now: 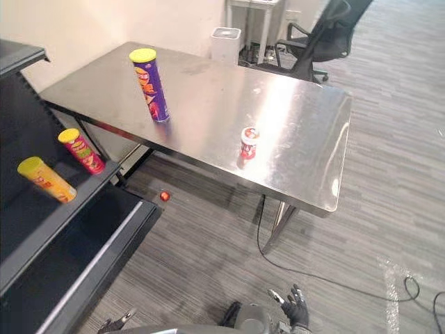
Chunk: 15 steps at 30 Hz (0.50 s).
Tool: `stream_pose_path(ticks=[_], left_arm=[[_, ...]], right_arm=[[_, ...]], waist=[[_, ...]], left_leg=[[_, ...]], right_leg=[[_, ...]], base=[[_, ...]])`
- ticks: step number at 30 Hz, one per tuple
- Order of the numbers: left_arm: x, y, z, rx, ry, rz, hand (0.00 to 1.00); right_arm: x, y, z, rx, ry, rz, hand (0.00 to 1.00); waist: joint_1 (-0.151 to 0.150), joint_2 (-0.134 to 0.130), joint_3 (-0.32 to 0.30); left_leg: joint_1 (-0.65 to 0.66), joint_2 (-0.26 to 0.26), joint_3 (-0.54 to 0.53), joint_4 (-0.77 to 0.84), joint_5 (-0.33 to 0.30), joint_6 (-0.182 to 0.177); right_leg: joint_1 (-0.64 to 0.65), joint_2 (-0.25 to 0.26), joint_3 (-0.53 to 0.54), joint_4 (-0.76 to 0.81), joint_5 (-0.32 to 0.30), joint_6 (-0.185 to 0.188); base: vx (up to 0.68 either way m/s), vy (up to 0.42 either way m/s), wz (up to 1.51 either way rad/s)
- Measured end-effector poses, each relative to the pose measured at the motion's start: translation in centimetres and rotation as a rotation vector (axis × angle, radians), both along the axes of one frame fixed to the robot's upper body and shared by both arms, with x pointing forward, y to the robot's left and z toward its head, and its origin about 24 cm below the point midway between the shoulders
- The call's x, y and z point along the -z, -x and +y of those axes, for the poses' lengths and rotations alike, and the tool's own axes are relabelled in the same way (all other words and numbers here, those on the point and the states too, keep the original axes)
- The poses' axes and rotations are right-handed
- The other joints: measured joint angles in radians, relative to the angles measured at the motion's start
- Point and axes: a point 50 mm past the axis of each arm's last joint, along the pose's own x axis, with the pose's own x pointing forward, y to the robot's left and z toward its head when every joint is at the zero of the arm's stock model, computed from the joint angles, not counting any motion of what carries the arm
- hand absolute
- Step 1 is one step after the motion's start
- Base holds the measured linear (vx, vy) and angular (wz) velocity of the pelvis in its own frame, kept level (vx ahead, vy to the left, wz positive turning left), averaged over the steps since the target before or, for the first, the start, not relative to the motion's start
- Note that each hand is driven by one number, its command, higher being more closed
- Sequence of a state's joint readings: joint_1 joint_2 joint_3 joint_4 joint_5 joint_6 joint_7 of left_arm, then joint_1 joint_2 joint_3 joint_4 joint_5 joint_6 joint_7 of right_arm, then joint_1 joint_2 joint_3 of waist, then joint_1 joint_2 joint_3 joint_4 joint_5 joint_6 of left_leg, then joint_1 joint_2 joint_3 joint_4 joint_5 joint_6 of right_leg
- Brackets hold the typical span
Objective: Put the gum and the chips on the shelf.
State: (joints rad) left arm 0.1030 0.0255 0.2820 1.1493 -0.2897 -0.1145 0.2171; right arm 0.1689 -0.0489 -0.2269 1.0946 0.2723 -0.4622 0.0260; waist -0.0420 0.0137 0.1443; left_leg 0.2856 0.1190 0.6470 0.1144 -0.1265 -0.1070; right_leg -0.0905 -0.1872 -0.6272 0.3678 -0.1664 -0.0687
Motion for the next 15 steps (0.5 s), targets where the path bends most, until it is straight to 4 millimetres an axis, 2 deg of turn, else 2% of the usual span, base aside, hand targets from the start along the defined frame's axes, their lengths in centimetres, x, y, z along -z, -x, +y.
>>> stream_pose_path(ticks=[1, 2, 3, 4, 5, 6, 7, 8, 9, 10, 11, 14, 15], left_arm=[[-0.1, -0.4, 0.0, -0.001, -0.003, -0.021, 0.00], [-0.2, -0.8, 0.0, -0.009, -0.001, -0.040, 0.00], [-0.3, -0.8, 0.0, -0.013, -0.001, -0.041, 0.00], [-0.3, -0.8, 0.0, -0.030, 0.006, -0.043, 0.00], [-0.1, -0.6, -0.4, -0.060, 0.021, -0.036, 0.00], [-0.1, -0.5, -0.5, -0.081, 0.029, -0.035, 0.00], [0.0, -0.4, -0.8, -0.104, 0.037, -0.035, 0.00], [0.0, -0.2, -0.8, -0.126, 0.039, -0.034, 0.00], [-0.1, -0.4, -0.8, -0.129, 0.038, -0.040, 0.00], [-0.1, -0.6, -0.9, -0.134, 0.039, -0.051, 0.00], [-0.1, -0.7, -0.8, -0.134, 0.036, -0.053, 0.00], [-0.2, -0.9, -0.5, -0.122, 0.019, -0.051, 0.00], [-0.2, -0.8, -0.5, -0.118, 0.021, -0.046, 0.00]], right_arm=[[0.1, 0.3, 0.3, 0.005, -0.007, 0.003, 0.00], [0.1, 0.5, 0.7, 0.012, -0.007, 0.013, 0.00], [0.1, 0.6, 0.7, 0.010, -0.004, 0.015, 0.00], [0.1, 0.6, 0.8, -0.008, 0.006, 0.024, 0.00], [0.0, 0.4, 0.4, -0.024, 0.021, 0.025, 0.00], [-0.1, 0.4, 0.1, -0.029, 0.032, 0.027, 0.00], [-0.2, 0.3, -0.2, -0.053, 0.046, 0.036, 0.00], [-0.3, -0.3, -0.4, -0.072, 0.061, 0.037, 0.00], [-0.3, -0.6, -0.3, -0.073, 0.062, 0.035, 0.00], [-0.3, -1.3, 0.0, -0.088, 0.057, 0.027, 0.00], [-0.3, -1.6, 0.3, -0.099, 0.051, 0.026, 0.00], [-0.1, -2.2, 1.3, -0.128, 0.031, 0.035, 0.00], [-0.1, -2.2, 1.2, -0.140, 0.038, 0.038, 0.00]], waist=[[-0.009, -0.018, 0.002], [-0.009, -0.029, -0.002], [-0.009, -0.031, -0.004], [-0.008, -0.027, -0.011], [-0.007, -0.007, -0.019], [-0.007, 0.001, -0.019], [-0.001, 0.027, -0.025], [0.019, 0.029, -0.026], [0.025, 0.029, -0.026], [0.033, 0.024, -0.027], [0.037, 0.023, -0.027], [0.044, 0.014, -0.029], [0.046, 0.011, -0.029]], left_leg=[[-0.008, -0.005, 0.000, 0.047, 0.002, -0.001], [-0.038, 0.023, -0.002, 0.171, 0.001, -0.001], [-0.048, 0.034, -0.003, 0.208, 0.001, -0.002], [-0.101, 0.089, -0.008, 0.382, 0.004, -0.005], [-0.173, 0.171, -0.048, 0.578, 0.038, -0.008], [-0.210, 0.203, -0.085, 0.664, 0.073, -0.002], [-0.272, 0.241, -0.152, 0.797, 0.193, 0.015], [-0.323, 0.261, -0.195, 0.895, 0.168, 0.035], [-0.344, 0.261, -0.208, 0.920, 0.123, 0.042], [-0.383, 0.260, -0.223, 0.910, 0.051, 0.055], [-0.393, 0.260, -0.225, 0.877, 0.031, 0.058], [-0.398, 0.216, -0.264, 0.523, -0.003, 0.057], [-0.375, 0.176, -0.314, 0.315, 0.006, 0.057]], right_leg=[[0.024, -0.009, 0.001, -0.037, -0.020, 0.030], [0.049, -0.007, 0.006, -0.078, -0.018, 0.037], [0.053, -0.004, 0.009, -0.086, -0.017, 0.040], [0.078, 0.010, 0.018, -0.116, -0.014, 0.054], [0.099, 0.041, 0.032, -0.139, -0.013, 0.055], [0.111, 0.058, 0.042, -0.148, -0.015, 0.051], [0.139, 0.082, 0.085, -0.168, -0.017, 0.045], [0.150, 0.091, 0.140, -0.173, -0.014, 0.037], [0.151, 0.091, 0.169, -0.174, -0.014, 0.036], [0.152, 0.087, 0.230, -0.181, -0.012, 0.035], [0.152, 0.083, 0.257, -0.182, -0.010, 0.036], [0.157, 0.045, 0.370, -0.193, 0.008, 0.081], [0.155, 0.025, 0.417, -0.197, 0.012, 0.112]], base=[[0.05, 0.027, -0.05], [-0.01, -0.011, -0.08], [0.00, -0.051, -0.25], [0.03, -0.071, -0.32], [0.06, -0.057, -0.39], [0.11, -0.008, -0.59], [0.15, 0.060, -0.95], [0.15, 0.086, -1.12], [0.14, 0.121, -1.40], [0.11, 0.106, -1.19], [0.15, 0.155, -1.49], [0.21, 0.292, -1.21], [0.25, 0.441, -1.00]])
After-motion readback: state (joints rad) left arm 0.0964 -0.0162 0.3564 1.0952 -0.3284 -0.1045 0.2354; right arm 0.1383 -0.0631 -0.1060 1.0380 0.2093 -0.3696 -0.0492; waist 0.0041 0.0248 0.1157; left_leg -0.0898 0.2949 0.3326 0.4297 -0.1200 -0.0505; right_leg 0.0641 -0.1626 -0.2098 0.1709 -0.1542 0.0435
